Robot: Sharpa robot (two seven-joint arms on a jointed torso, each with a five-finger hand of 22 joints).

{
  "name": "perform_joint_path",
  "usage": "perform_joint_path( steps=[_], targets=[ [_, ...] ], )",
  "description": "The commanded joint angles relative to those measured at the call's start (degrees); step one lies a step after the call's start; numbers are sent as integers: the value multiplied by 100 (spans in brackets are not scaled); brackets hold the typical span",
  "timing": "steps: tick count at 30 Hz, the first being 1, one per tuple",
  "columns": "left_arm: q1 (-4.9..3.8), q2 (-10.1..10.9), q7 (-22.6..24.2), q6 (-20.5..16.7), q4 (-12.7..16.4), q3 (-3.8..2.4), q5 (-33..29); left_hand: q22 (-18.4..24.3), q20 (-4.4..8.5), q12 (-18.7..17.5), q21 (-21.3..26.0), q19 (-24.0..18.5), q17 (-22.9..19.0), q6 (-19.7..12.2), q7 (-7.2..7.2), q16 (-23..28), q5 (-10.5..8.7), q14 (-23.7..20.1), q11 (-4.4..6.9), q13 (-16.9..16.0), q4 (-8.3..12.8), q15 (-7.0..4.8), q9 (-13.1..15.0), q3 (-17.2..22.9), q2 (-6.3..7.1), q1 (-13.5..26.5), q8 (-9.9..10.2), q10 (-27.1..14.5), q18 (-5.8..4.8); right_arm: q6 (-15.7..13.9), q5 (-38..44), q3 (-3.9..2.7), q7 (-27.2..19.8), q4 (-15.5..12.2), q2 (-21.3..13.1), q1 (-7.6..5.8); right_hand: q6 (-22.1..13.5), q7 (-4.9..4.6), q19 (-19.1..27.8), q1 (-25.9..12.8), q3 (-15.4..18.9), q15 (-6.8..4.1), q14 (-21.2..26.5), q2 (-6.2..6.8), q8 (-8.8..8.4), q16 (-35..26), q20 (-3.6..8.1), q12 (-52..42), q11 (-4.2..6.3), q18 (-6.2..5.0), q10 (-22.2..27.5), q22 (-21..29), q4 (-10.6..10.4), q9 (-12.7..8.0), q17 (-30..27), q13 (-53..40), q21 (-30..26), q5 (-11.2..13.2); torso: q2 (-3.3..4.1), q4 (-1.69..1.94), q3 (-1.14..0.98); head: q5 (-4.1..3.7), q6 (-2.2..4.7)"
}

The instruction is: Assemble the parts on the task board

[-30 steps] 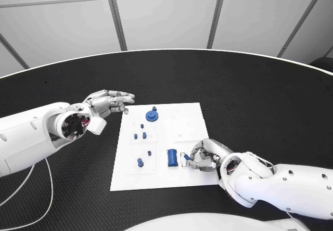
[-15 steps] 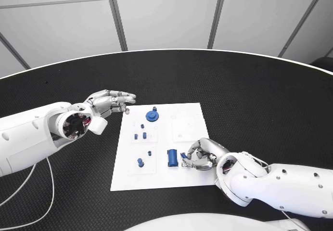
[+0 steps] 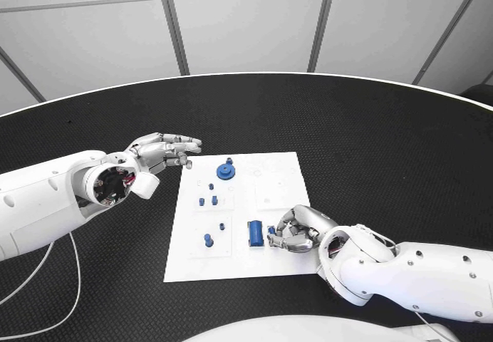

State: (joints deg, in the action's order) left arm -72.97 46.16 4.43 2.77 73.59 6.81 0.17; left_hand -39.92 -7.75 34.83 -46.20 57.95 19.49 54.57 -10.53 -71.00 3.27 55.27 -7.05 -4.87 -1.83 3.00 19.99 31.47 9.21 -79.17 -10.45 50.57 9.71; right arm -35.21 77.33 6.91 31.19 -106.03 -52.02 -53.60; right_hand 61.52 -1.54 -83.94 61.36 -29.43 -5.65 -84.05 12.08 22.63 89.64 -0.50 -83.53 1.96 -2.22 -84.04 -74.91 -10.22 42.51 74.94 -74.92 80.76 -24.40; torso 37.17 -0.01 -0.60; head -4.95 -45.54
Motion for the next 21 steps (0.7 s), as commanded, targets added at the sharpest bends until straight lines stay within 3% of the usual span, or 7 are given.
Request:
perform_joint_path(
  steps=[1,7,9,21],
  targets=[
    [0,2,-6,4,-1,0,0,8,-22,30,36,37,-2,-42,9,-7,-17,-31,7,-8,-33,-8,9,-9,-20,28,35,-28,88,2,0,0,-4,0,-2,0,43,-1,-469,-73,29,-41,-590,16,44,25,56,-33,59,42,-367,-1153,-49,29,1483,-1163,43,42,0,-3,-1,2,-7],
    [0,5,-12,10,1,0,0,8,-22,30,36,37,-2,-42,9,-7,-17,-31,7,-8,-33,-8,9,-9,-20,28,35,-28,88,-14,0,0,-6,11,-6,0,51,7,-470,-198,139,-52,-590,54,100,25,68,-29,68,43,-368,-1156,-161,64,1483,-1162,45,9,1,-5,-2,-8,-2],
    [0,6,-13,9,1,0,0,8,-22,30,36,37,-2,-42,9,-7,-17,-31,7,-8,-33,-8,9,-9,-20,28,35,-28,88,-22,0,0,-8,13,-5,0,59,10,-471,-352,302,-53,-591,63,148,27,73,-43,69,44,-374,-1160,-317,92,1486,-1171,50,261,3,-6,-2,-10,-1],
    [0,8,-16,8,1,0,0,8,-22,30,36,37,-2,-42,9,-7,-17,-31,7,-8,-33,-8,9,-9,-20,28,35,-28,88,-43,1,0,-28,-3,-44,0,34,14,-469,-441,544,-60,-589,50,209,23,82,-35,73,41,-372,-1157,-529,123,1479,-1170,29,426,4,-3,-1,-23,-7]
  ],
)
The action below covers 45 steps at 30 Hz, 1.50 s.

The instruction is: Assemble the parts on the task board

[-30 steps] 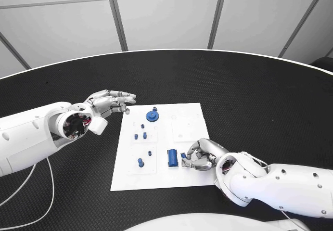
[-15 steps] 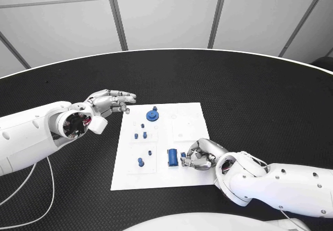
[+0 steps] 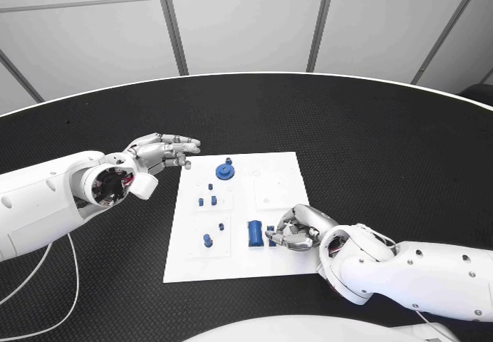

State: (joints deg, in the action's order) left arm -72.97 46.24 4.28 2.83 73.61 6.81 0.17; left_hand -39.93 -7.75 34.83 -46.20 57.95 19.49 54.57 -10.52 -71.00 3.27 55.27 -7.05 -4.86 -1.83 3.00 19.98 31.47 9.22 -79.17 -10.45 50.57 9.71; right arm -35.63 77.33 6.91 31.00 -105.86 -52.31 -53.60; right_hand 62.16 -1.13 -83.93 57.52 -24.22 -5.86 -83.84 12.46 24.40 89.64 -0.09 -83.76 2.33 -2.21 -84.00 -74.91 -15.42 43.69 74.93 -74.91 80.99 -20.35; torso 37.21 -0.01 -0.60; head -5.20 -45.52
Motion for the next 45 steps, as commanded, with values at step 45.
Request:
perform_joint_path(
  steps=[45],
  targets=[
    [0,31,12,-11,19,1,0,17,-23,32,45,41,-2,-45,9,-7,-16,-33,6,-10,-47,-7,12,-13,-17,30,36,-33,88,450,0,4,-272,-70,-214,1,-96,22,-481,789,-51,-68,-616,-144,117,36,65,-54,76,53,-394,-1193,312,8,1507,-1201,62,636,-1,1,-1,10,-24]
  ],
)
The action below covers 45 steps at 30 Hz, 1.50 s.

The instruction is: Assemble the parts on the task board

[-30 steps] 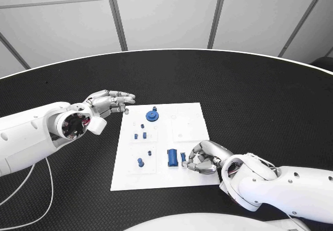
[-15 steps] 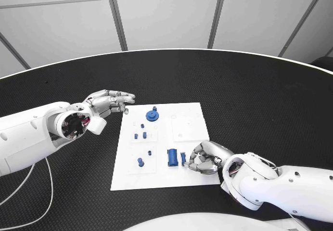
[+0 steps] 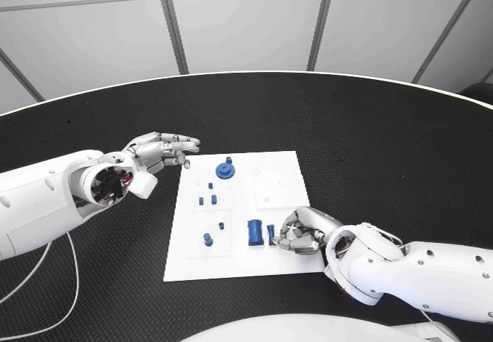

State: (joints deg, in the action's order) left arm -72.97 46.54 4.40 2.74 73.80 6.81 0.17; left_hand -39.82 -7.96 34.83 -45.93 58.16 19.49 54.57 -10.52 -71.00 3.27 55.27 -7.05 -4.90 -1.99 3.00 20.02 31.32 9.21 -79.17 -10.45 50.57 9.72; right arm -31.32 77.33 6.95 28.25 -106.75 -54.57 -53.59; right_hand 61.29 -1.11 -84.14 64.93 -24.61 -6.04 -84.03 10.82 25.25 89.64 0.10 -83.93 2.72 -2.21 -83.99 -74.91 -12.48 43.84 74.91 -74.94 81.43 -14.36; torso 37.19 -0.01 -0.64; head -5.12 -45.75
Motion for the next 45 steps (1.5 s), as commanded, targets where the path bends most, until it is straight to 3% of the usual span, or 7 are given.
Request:
perform_joint_path(
  steps=[1,19,25,32,37,39,45],
  targets=[
    [0,1,0,-2,1,0,0,6,-2,32,18,20,-2,-44,9,-7,-16,-33,6,-6,-32,-6,9,3,-17,30,36,-33,87,30,0,0,4,25,17,0,-10,23,-462,73,-20,-52,-597,24,34,36,46,-38,40,54,-395,-1196,34,-8,1509,-1199,23,45,0,1,4,2,1],
    [1,-4,1,4,-9,0,0,6,-2,32,18,20,-2,-44,9,-7,-16,-33,6,-6,-32,-6,9,3,-17,30,36,-33,87,-189,0,-1,-191,-247,-148,0,-20,22,-460,205,-83,-60,-597,63,45,36,54,-48,44,52,-399,-1196,125,-25,1509,-1206,12,33,-7,-4,0,3,42],
    [11,2,55,-27,2,0,0,15,-1,37,28,27,-2,-46,9,-9,-16,-34,6,-8,-43,-7,12,1,-15,25,36,-35,87,-639,-247,-3,-904,-310,-293,-1,-124,-29,-434,92,-38,-31,-578,131,-18,-8,39,58,4,24,-356,-1142,36,-71,1419,-1152,-142,-43,-33,-16,0,25,96],
    [95,8,316,-165,1,1,-348,24,-4,42,40,24,-4,-47,8,-4,-17,-42,4,-10,-62,-3,15,-16,2,46,36,-32,85,-962,-2148,-82,-2659,120,-320,-170,-620,-354,-125,379,0,205,-359,219,-519,-518,-163,1454,-272,-232,296,-557,75,-349,572,-418,-1651,-147,-123,-50,17,40,260],
    [179,-60,616,-326,-56,1,-783,128,-21,65,235,-154,-100,-54,37,241,-17,-283,21,-17,-122,6,26,-39,41,67,43,25,81,-619,-3896,-103,-3798,861,-194,-659,-955,-573,963,769,-131,382,683,178,-799,-2784,-349,4951,-473,-813,2032,1472,206,-480,-1994,1743,-5859,-160,-275,-109,90,68,450],
    [215,-105,733,-402,-92,0,-943,233,-40,57,413,-270,-195,-41,52,476,-17,-410,25,-12,-153,18,40,-56,48,50,45,57,79,-492,-4328,-106,-4085,1149,-124,-833,-1003,-629,1109,936,-300,458,1255,191,-926,-4087,-434,5459,-548,-815,2213,1881,269,-619,-3141,2260,-6288,-149,-320,-125,106,98,556],
    [302,-324,1052,-530,-341,-1,-1233,917,-335,-710,1591,-1127,-920,-163,-11,2329,-20,-1165,-155,147,-331,348,37,102,98,65,133,50,-27,-77,-5180,-124,-4851,2065,181,-1228,-927,-702,1615,1147,-650,719,1831,191,-1326,-5896,-653,7096,-707,-808,2000,3038,439,-1063,-3895,4424,-7373,5,-402,-150,132,186,825]
  ],
)
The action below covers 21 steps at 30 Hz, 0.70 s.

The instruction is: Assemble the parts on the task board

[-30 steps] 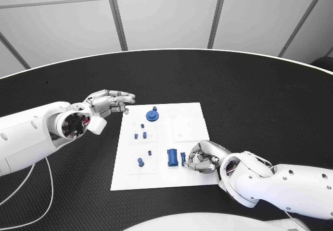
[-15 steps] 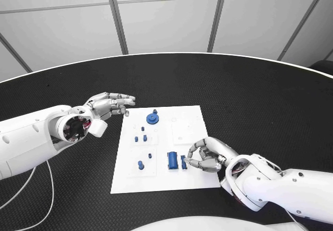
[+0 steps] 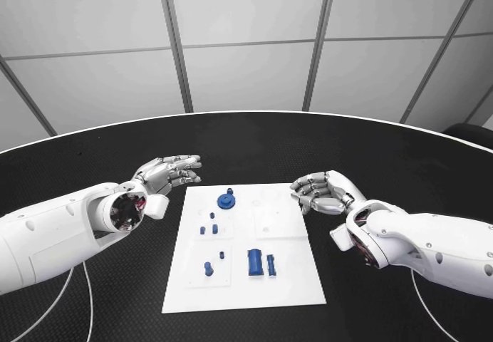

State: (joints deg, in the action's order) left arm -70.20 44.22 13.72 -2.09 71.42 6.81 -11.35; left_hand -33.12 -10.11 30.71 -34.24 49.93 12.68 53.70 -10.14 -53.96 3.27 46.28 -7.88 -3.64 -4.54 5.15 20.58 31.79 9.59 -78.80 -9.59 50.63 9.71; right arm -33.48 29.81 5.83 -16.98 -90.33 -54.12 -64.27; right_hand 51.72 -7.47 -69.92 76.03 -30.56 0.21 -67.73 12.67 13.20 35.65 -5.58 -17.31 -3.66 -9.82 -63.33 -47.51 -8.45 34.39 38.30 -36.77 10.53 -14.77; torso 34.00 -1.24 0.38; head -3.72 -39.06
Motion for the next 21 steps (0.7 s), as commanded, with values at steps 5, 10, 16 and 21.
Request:
perform_joint_path(
  steps=[5,10,16,21],
  targets=[
    [81,-351,377,-277,-416,-2,-315,1377,-567,-1597,1943,-521,-702,-236,-59,2343,-23,-259,-237,9,-165,364,-161,117,142,12,135,404,26,437,-990,-48,-684,1013,429,-268,-47,-154,822,-28,-107,416,736,-33,-458,-1751,-431,1232,-326,-27,-101,1262,104,-440,-909,1907,-711,76,-149,-39,60,122,349],
    [141,-611,583,-559,-684,-4,-478,2000,-659,-2329,2789,-953,-883,-457,89,3287,-15,-711,-416,5,-199,614,-343,-165,108,50,317,0,-211,636,-1353,-61,-915,1496,746,-305,-124,-243,1442,-127,39,730,1223,-70,-677,-2574,-782,1368,-551,-77,174,2365,155,-737,-1518,2781,-702,92,-211,-38,42,238,508],
    [181,-724,673,-703,-800,-6,-549,3312,1011,-3071,3424,-4993,-1268,-5370,1014,5396,-327,-4628,788,364,454,-515,-2058,-3179,-959,2391,959,-5063,-971,691,-1436,-67,-988,1668,859,-310,-5172,747,6992,-2373,3056,-21,6773,-1267,-1320,-3565,558,1731,366,982,2052,4751,845,-3439,-3830,3677,-1053,1477,-206,-31,42,234,513],
    [221,-687,718,-872,-672,-38,-467,3312,1011,-3071,3424,-4993,-1268,-5370,1014,5396,-327,-4628,788,364,454,-515,-2058,-3179,-959,3221,959,-5063,-971,522,-1585,-117,-1016,1511,867,-241,-5172,747,6992,-3161,3056,-21,6773,-1267,-1320,-3565,558,1731,366,982,6333,4751,845,-3439,-3830,3677,-1053,1477,-248,54,-2,310,488]
  ],
)
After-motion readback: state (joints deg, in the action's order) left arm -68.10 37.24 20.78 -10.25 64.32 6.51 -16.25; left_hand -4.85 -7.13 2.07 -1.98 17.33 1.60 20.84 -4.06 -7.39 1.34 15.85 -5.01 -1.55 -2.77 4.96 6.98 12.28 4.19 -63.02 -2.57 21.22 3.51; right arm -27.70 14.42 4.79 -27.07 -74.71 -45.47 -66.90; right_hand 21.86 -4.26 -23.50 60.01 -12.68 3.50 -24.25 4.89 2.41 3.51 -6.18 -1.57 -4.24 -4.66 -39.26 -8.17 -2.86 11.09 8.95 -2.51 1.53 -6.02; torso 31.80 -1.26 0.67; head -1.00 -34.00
